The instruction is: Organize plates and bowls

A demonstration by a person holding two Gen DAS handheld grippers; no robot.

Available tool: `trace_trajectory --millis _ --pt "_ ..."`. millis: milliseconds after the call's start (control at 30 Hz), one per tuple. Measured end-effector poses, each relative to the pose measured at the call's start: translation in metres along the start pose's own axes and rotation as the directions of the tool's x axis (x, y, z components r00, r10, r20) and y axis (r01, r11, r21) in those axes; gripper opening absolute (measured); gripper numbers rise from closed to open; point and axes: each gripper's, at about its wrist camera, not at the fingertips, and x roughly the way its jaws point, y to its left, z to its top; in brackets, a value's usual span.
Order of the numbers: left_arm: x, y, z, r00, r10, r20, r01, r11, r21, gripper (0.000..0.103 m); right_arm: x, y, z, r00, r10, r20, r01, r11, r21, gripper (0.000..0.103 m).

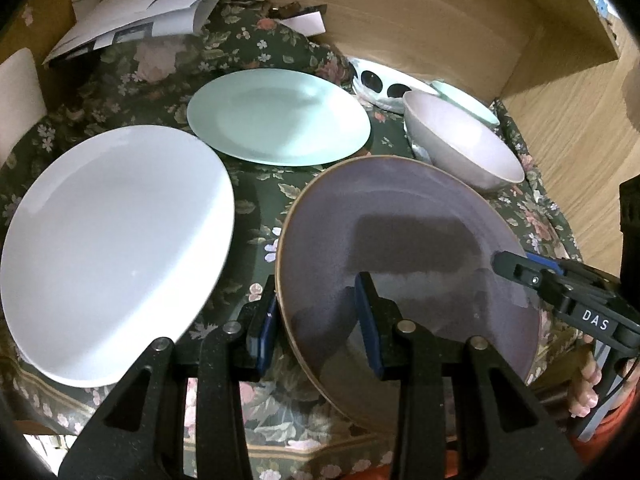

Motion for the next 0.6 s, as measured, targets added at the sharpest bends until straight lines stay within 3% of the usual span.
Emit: trace_trajectory --millis 600 --pt "0.01 -0.003 0.006 1.0 0.019 0.013 -0.02 0.999 0.042 0.037 0.011 -0.004 0.002 1.0 -0.018 -0.02 0.018 1.0 -0.024 0.033"
